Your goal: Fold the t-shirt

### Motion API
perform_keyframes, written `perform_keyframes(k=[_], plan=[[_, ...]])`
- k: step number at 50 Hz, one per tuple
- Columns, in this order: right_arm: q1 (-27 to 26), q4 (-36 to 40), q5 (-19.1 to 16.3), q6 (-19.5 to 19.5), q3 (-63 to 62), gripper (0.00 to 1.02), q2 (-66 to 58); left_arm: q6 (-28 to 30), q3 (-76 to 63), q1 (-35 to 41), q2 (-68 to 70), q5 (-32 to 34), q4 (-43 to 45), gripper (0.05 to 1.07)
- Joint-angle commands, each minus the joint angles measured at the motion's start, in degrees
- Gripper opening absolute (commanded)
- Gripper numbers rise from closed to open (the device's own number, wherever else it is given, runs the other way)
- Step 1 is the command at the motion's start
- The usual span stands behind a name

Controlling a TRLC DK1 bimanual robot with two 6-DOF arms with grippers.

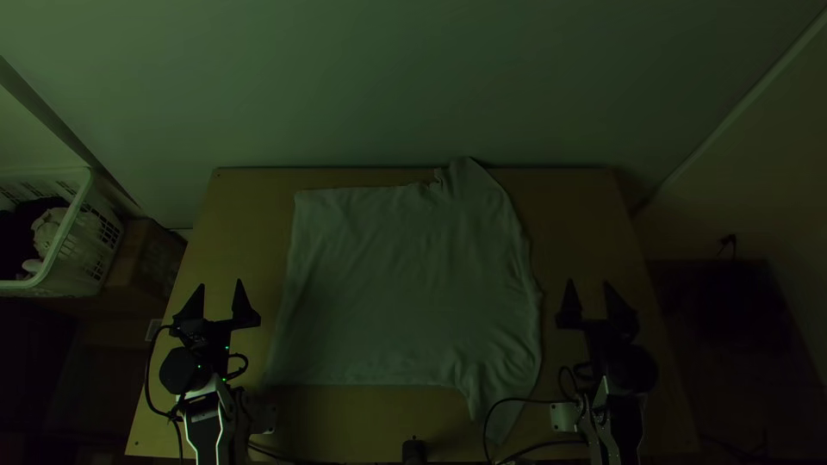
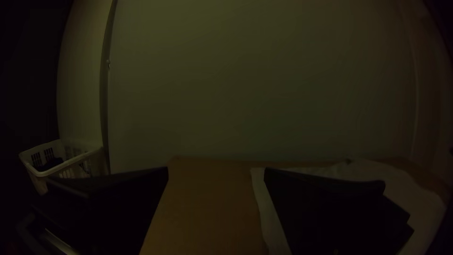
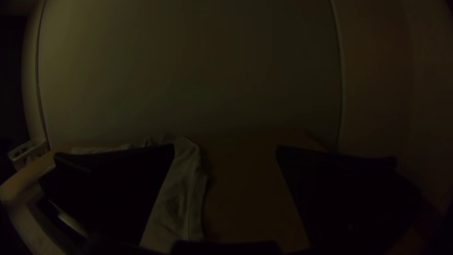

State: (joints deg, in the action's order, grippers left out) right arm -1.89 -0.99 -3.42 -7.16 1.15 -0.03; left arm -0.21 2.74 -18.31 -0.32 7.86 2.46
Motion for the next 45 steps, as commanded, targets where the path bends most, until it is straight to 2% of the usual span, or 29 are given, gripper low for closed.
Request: perform_keyframes(k=[1, 17, 29, 45], plan=[[0.04, 0.99, 0.34, 0.21, -0.71, 0.99, 0.21, -0.58, -2.83, 0.29, 0.32, -0.04, -1.14, 1.03], [0.13, -0.06, 0.26, -0.84, -0.71, 0.99, 0.30, -1.90, -2.83, 0.38, 0.40, -1.44, -1.05, 1.03], [0.57, -9.99, 0.34, -1.46, 2.72, 0.99, 0.30, -2.43, -1.69, -0.77, 0.49, -2.50, 10.29, 1.03], [3.74, -15.00, 0.26, 1.88, 11.42, 0.99, -3.13, -1.37, 5.17, -0.94, 0.40, -2.50, 13.63, 1.03]])
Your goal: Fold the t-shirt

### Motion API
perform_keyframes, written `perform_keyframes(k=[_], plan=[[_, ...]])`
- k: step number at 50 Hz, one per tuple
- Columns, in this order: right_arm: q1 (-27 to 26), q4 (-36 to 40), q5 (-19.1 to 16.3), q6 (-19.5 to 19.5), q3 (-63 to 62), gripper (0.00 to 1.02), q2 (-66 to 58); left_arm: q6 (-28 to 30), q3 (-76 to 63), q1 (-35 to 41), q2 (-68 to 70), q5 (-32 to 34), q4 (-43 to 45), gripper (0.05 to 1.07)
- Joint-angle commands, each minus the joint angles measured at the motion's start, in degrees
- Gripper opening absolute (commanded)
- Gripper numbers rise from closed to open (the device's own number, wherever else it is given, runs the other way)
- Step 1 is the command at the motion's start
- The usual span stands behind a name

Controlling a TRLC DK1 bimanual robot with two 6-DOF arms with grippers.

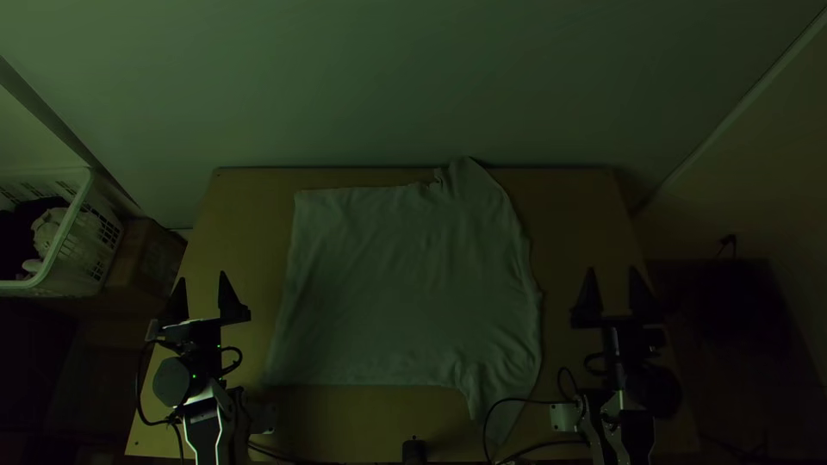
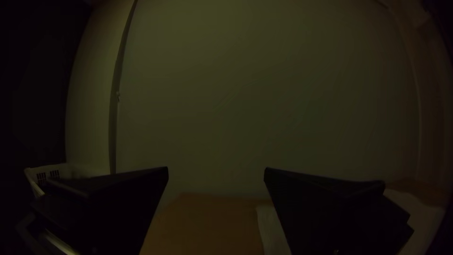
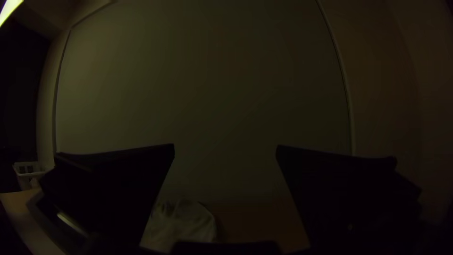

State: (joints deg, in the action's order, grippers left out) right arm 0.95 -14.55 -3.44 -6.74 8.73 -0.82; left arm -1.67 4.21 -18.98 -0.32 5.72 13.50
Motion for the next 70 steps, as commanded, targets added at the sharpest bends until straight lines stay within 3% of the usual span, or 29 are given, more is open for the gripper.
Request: perform_keyframes(k=[1, 14, 47, 57, 70], plan=[[0.89, -1.45, 0.28, 1.47, 4.45, 0.99, -2.78, 0.18, 4.32, -0.27, 0.40, -0.35, 3.20, 1.03], [1.77, -4.09, 0.28, 3.05, 13.68, 0.99, -11.84, 0.44, 13.55, -0.09, -4.60, 0.00, 5.75, 1.03], [1.77, -6.99, 0.28, 5.42, 39.34, 0.99, -39.70, -1.84, 45.27, 1.23, -40.20, -0.35, 8.48, 1.03], [3.18, -6.72, 0.28, 5.07, 45.67, 0.99, -47.43, -2.02, 53.54, 3.87, -48.55, -1.67, 6.63, 1.03], [5.11, -3.74, 0.45, 4.99, 53.32, 0.99, -57.10, -2.02, 65.67, 6.77, -60.06, -2.29, -2.77, 1.03]])
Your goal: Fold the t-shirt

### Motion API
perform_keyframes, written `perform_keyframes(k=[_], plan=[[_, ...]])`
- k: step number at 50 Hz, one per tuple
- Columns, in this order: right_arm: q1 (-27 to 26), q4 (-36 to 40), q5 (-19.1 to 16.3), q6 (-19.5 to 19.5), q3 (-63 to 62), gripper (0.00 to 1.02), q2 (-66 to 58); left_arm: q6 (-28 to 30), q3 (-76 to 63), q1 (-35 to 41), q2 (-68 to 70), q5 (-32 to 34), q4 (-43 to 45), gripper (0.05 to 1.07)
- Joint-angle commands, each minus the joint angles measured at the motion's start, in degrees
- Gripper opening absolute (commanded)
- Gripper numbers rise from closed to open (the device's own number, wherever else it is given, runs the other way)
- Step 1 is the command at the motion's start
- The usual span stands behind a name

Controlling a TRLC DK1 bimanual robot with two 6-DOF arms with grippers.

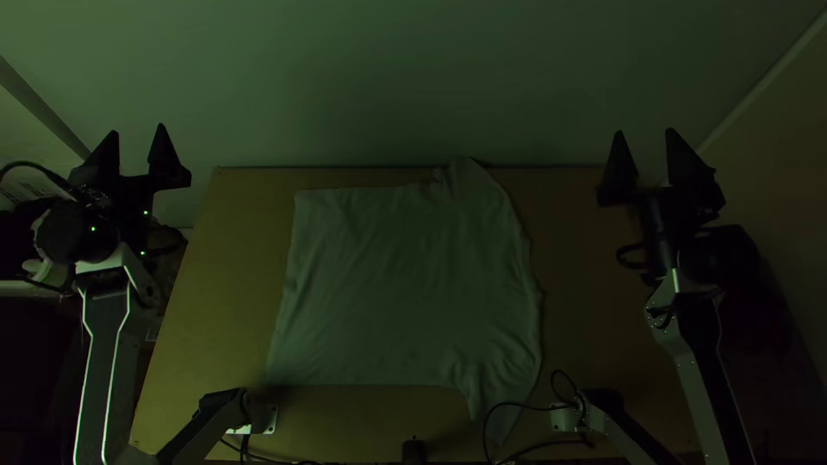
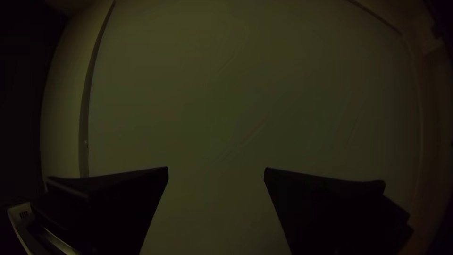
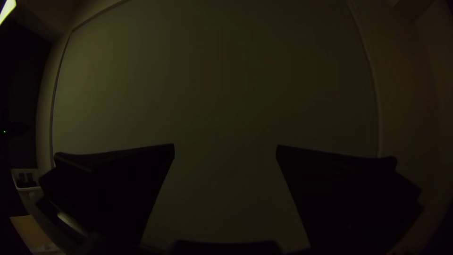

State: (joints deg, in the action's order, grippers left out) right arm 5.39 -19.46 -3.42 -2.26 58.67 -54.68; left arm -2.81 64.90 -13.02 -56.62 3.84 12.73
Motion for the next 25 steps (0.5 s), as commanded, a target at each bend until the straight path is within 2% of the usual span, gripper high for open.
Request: perform_keyframes(k=[1, 12, 20, 25], plan=[[0.68, 1.89, 0.52, 0.50, 4.25, 0.99, -3.95, -0.88, 5.94, 0.97, -4.73, -0.41, -2.80, 1.03], [2.26, 13.14, 2.89, -0.90, 13.48, 0.99, -13.09, -1.15, 14.29, 4.05, -14.22, -0.41, -11.50, 1.03], [2.35, 20.78, 3.95, -4.86, 20.43, 0.99, -19.94, -3.08, 17.19, 5.72, -19.76, -0.41, -13.96, 1.03], [2.35, 25.70, 4.39, -6.44, 24.56, 0.99, -24.16, -4.57, 22.55, 6.60, -24.59, -0.41, -21.43, 1.03]])
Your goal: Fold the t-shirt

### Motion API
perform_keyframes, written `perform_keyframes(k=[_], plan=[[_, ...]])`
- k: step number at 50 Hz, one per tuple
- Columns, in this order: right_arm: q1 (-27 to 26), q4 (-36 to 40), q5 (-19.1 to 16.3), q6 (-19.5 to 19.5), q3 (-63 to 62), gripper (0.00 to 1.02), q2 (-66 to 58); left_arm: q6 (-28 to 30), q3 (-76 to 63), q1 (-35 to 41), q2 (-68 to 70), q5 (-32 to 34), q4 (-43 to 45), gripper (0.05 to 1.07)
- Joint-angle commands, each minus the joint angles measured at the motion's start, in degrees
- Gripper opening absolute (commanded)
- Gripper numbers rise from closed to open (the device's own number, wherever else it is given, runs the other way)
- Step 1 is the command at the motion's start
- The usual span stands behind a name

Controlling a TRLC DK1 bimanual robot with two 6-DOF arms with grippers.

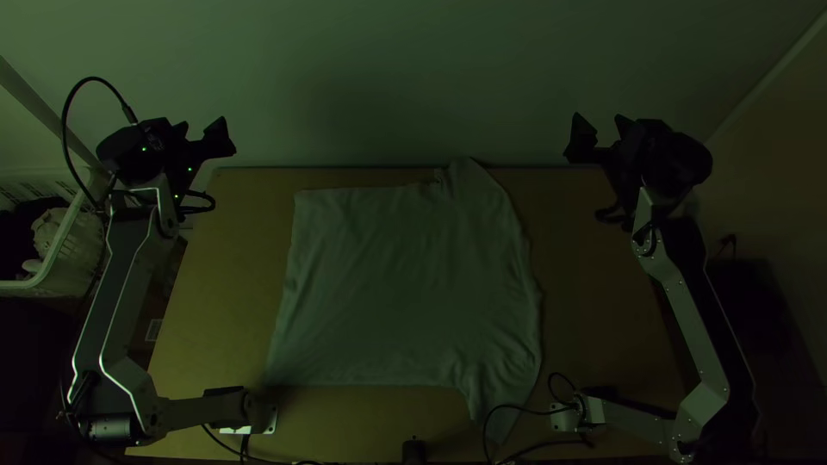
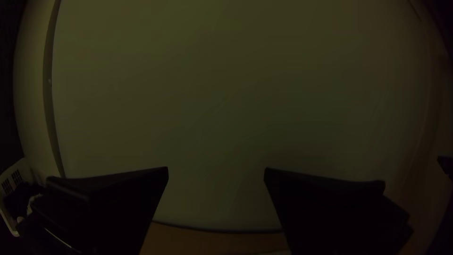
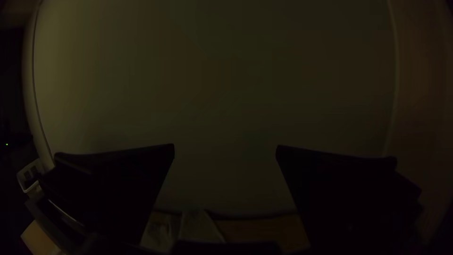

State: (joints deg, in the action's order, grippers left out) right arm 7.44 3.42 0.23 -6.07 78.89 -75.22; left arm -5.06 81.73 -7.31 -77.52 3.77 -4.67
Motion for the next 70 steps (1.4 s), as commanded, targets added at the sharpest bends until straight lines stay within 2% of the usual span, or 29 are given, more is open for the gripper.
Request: perform_keyframes(k=[1, 8, 34, 48, 63, 70], plan=[[0.38, 3.35, 0.74, -2.72, 4.78, 0.99, -4.32, -2.59, 7.04, 0.98, -4.93, -0.34, -5.70, 1.03], [0.64, 3.70, 1.18, -4.31, 5.39, 0.99, -7.66, -4.17, 13.01, 0.72, -11.52, -0.25, -13.97, 1.03], [3.98, 8.71, 1.70, -5.27, 7.42, 0.99, -18.82, -2.76, 15.56, 2.57, -22.59, 0.71, -20.03, 1.03], [3.72, 21.80, 1.62, -8.26, 16.73, 0.99, -29.98, -0.74, 17.14, 3.97, -30.06, 0.54, -23.46, 1.02], [4.07, 22.42, 1.35, -8.79, 20.16, 0.99, -36.05, 0.31, 23.65, 5.20, -39.82, -1.49, -30.14, 1.01], [4.42, 22.42, 1.35, -9.49, 21.39, 0.99, -37.98, 0.58, 25.93, 5.29, -42.98, -1.49, -29.87, 1.01]])
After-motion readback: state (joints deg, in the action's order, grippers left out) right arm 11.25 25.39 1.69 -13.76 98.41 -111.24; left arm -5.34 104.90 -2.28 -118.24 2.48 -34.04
